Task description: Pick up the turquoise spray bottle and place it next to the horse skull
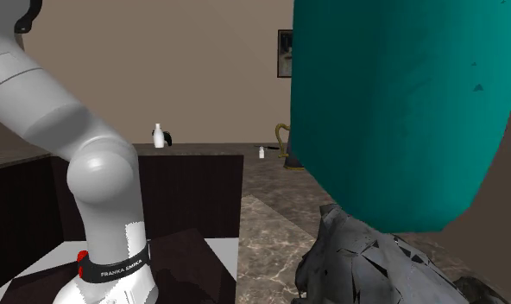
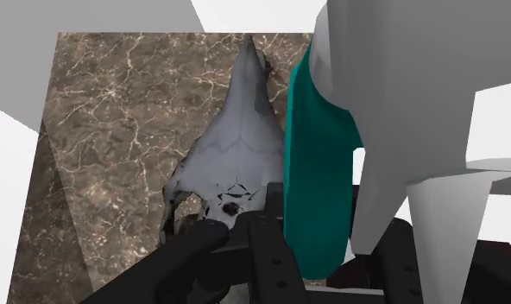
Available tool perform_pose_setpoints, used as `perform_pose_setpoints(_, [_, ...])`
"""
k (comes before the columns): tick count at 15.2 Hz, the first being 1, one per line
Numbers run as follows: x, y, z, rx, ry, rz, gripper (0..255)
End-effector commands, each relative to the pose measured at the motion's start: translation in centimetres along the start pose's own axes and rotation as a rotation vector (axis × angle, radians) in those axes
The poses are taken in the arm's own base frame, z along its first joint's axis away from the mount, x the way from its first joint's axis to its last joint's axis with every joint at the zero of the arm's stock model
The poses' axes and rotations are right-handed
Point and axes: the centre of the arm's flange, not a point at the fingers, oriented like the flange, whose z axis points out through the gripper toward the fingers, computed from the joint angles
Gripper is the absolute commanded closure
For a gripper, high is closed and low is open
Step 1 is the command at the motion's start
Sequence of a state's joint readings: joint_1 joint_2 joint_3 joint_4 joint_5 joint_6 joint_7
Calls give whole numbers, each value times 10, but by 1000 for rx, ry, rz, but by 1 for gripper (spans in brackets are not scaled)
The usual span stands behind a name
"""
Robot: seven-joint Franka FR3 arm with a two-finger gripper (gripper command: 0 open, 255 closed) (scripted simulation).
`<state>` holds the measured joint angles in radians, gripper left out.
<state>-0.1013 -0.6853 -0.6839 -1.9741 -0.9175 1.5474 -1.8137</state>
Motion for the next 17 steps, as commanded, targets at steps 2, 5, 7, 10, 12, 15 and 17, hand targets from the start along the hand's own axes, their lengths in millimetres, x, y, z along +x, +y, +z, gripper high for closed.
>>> perform_pose_setpoints(2, [-36,-6,20,0,-1,-1,255])
perform_pose_setpoints(5, [-71,-12,39,0,-1,-1,255])
perform_pose_setpoints(7, [-93,-16,52,0,-1,-1,255])
perform_pose_setpoints(10, [-127,-22,71,0,-1,-1,255])
perform_pose_setpoints(12, [-150,-26,84,0,-1,-1,255])
perform_pose_setpoints(15, [-184,-32,103,0,-1,-1,255])
perform_pose_setpoints(17, [-207,-37,116,0,-1,-1,255])
